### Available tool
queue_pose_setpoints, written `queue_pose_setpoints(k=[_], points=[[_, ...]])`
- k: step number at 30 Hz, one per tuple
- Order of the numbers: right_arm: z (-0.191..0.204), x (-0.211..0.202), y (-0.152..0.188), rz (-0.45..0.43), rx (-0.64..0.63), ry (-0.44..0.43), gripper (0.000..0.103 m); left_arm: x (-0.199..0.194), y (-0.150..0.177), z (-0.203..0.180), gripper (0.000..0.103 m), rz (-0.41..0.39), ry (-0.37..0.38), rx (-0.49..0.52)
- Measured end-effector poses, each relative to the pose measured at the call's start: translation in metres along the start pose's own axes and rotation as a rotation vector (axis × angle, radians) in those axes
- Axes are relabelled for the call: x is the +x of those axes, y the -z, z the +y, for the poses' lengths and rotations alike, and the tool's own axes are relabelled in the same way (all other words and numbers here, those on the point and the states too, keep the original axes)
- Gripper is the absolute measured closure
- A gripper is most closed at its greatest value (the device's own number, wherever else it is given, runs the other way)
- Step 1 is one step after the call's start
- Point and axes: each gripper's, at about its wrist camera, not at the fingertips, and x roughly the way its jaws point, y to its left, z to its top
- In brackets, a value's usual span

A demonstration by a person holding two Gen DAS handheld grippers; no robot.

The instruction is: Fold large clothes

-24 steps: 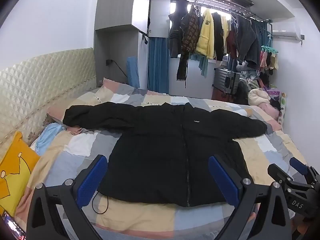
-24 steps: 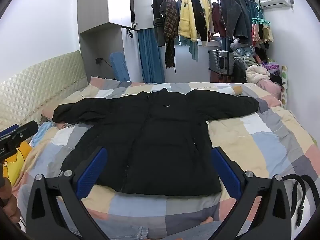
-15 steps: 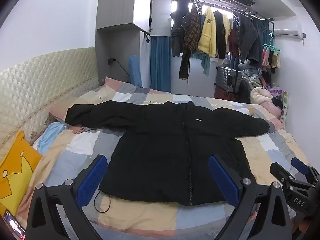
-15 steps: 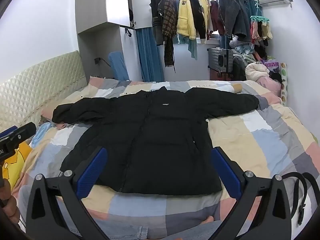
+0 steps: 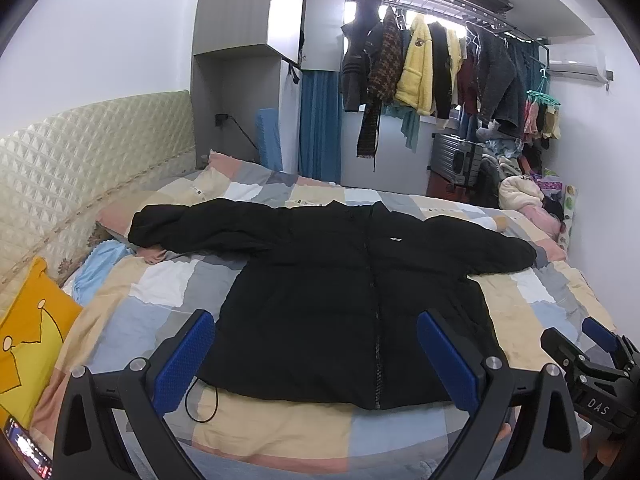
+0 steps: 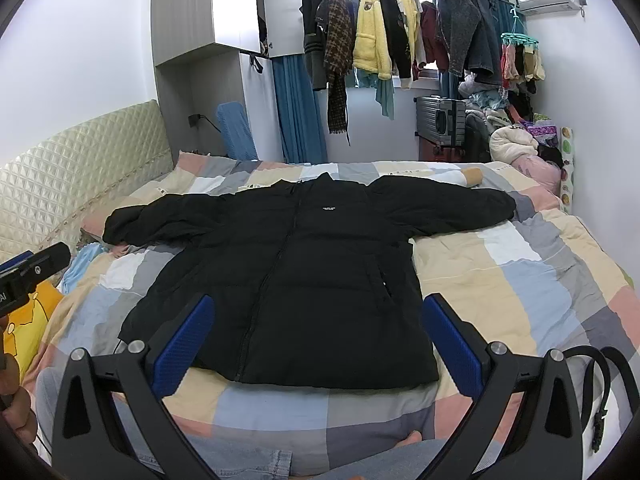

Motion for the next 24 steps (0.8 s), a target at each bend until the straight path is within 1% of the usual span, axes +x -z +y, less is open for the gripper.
queue_pose_setpoints(k=[3,4,7,14,18,24], points=[[-0.001,-0.001,0.0,-0.001,-0.005,-0.001,0.0,-0.002,-0.001,-0.002,0.001,0.0,-0.002,0.005],[-0.001,-0.002,0.001,-0.002,-0.006,-0.002,0.0,0.006,0.002,-0.001,0.001,0.003,-0.004,0.004],[-0.001,-0.002,0.002,0.001,-0.006,0.003,0.0,0.005,0.002,0.001,0.001,0.01,-0.005,-0.001],[0.002,-0.002,0.003,0.005,-0.009,0.006,0.0,0.001,-0.001,-0.004,0.001,0.02,0.004,0.01],[0.002,-0.001,0.003,0.009,0.004,0.002,0.0,0.01,0.001,0.0,0.001,0.037,0.022,0.011],[-0.001,-0.001,0.004,0.026,0.006,0.007,0.0,0.009,0.002,-0.003,0.001,0.039,0.02,0.019]])
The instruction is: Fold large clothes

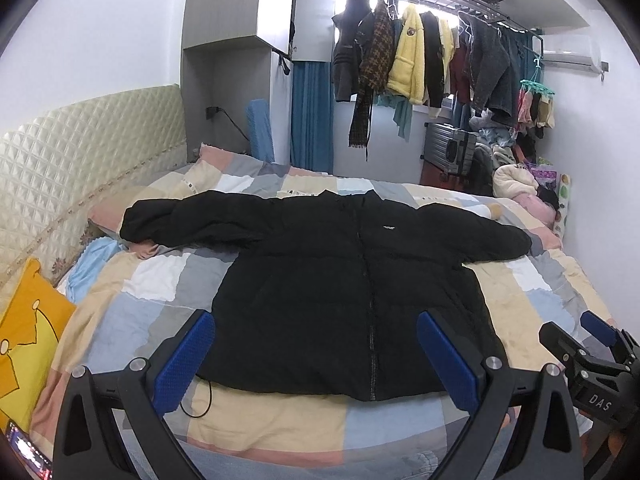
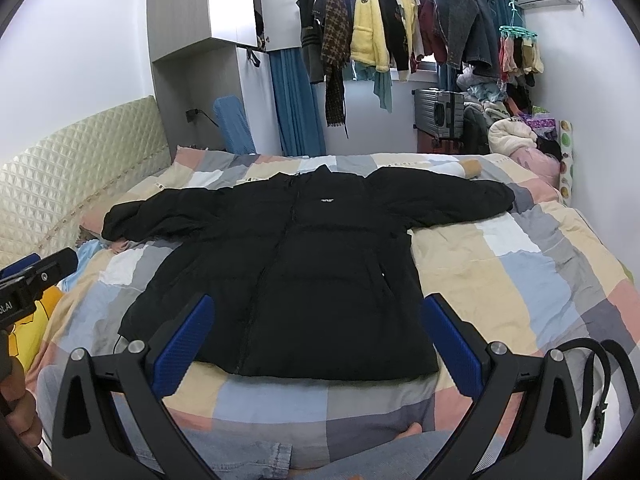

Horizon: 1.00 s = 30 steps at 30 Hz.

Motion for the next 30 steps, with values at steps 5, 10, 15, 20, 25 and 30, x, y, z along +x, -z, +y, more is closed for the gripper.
queue_pose_setpoints(k=[5,10,15,20,25,30], points=[[-0.0006,-0.0004,0.0014,0.001,0.003,-0.014,0.0,0.0016,0.0024,-0.0018,0.001,0.011,0.023,-0.006],[-0.0013,-0.0025,0.001,0.002,0.004,-0.015,0.0,0.0024,0.0048,-0.0026,0.001,0.014,0.023,-0.008],[-0.0008,-0.0026,0.0009,0.007,0.005,-0.018,0.0,0.0029,0.0051,-0.0024,0.001,0.014,0.023,-0.009],[0.0002,-0.003,0.0013,0.006,0.006,-0.016,0.0,0.0051,0.0065,-0.0019,0.001,0.014,0.022,-0.011],[-0.0011,-0.002,0.0007,0.01,0.004,-0.017,0.0,0.0054,0.0071,-0.0029,0.001,0.016,0.021,-0.011],[-0.0006,-0.0021,0.0008,0.008,0.006,-0.016,0.0,0.0076,0.0055,-0.0011,0.001,0.017,0.018,-0.015]])
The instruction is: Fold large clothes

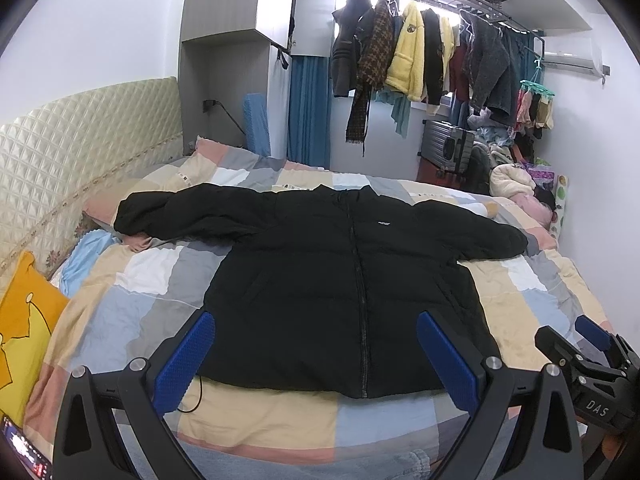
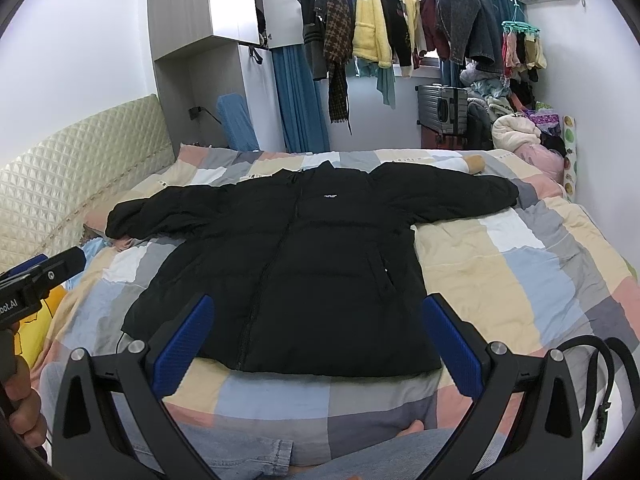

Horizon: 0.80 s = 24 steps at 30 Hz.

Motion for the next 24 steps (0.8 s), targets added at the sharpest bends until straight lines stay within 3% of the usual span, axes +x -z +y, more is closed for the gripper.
queue_pose_setpoints(k=[6,14,17,24], points=[[-0.002,0.003,-0.003,-0.006,0.008,-0.012,0.0,0.003,-0.005,-0.002,0.001,-0.006,0.018,-0.009],[-0.01,0.01,-0.015,-0.015,0.014,-0.007,0.0,0.023,-0.035,-0.012,0.001,-0.054,0.034,0.03],[-0.017,0.018,-0.025,-0.029,0.023,-0.025,0.0,0.05,-0.048,-0.017,0.001,-0.047,0.057,0.05],[-0.06,0.057,-0.047,-0.073,0.038,-0.019,0.0,0.127,-0.09,-0.026,0.001,-0.109,0.062,0.095]])
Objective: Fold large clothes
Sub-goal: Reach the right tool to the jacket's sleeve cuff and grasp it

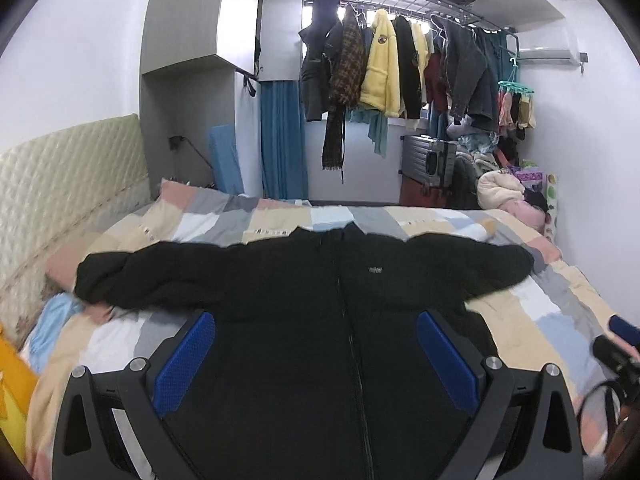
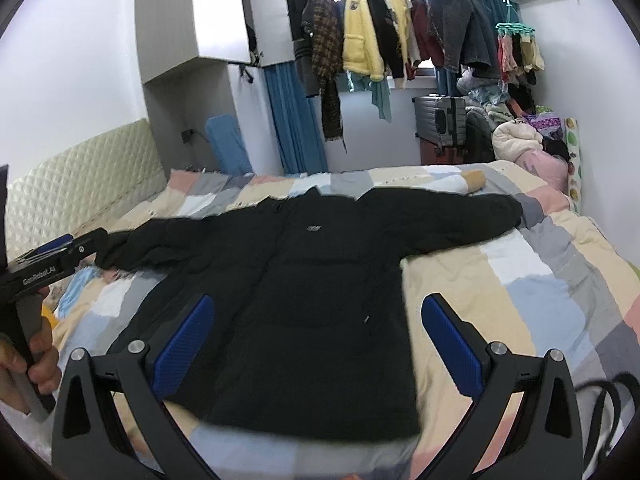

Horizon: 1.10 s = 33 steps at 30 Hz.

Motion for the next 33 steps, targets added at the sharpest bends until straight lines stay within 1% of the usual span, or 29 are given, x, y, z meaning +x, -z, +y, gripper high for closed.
queue_pose_setpoints(k=[3,4,5,8,11,14,16,20,22,24,26,29,32,33], points=[[-0.03,0.025,-0.017,-0.03,-0.006,0.066,0.0,0.034,-0.003,0.002,0.001,-0.001,0.014,-0.003],[-0.039,0.033,-0.022,-0.035,-0.007,0.081,0.0,0.043,-0.002,0.003,0.001,0.001,0.004,-0.007],[-0.052,0.045,-0.029,-0.031,-0.001,0.094,0.0,0.051,0.001,0.006,0.001,0.003,-0.005,-0.018],[-0.093,0.08,-0.043,0.002,0.042,0.128,0.0,0.07,0.015,0.019,0.001,0.022,0.0,-0.066],[-0.133,0.117,-0.051,0.046,0.075,0.15,0.0,0.082,0.029,0.03,0.001,0.035,-0.031,-0.074],[-0.171,0.145,-0.052,0.065,0.122,0.171,0.0,0.091,0.044,0.045,0.001,0.053,-0.051,-0.101],[-0.19,0.161,-0.05,0.081,0.136,0.21,0.0,0.097,0.053,0.054,0.001,0.068,-0.064,-0.111],[-0.236,0.198,-0.054,0.108,0.215,0.262,0.0,0.113,0.067,0.059,0.001,0.071,-0.131,-0.073],[-0.255,0.211,-0.053,0.12,0.248,0.29,0.0,0.124,0.072,0.06,0.001,0.106,-0.125,-0.074],[-0.272,0.225,-0.05,0.153,0.283,0.307,0.0,0.13,0.075,0.062,0.001,0.129,-0.118,-0.075],[-0.294,0.237,-0.045,0.168,0.333,0.315,0.0,0.13,0.077,0.061,0.001,0.115,-0.129,-0.058],[-0.313,0.253,-0.038,0.18,0.376,0.318,0.0,0.131,0.08,0.057,0.001,0.103,-0.145,-0.033],[-0.34,0.271,-0.032,0.179,0.451,0.312,0.0,0.132,0.081,0.057,0.001,0.098,-0.138,-0.049],[-0.352,0.278,-0.029,0.171,0.495,0.312,0.0,0.133,0.081,0.058,0.001,0.097,-0.131,-0.057]])
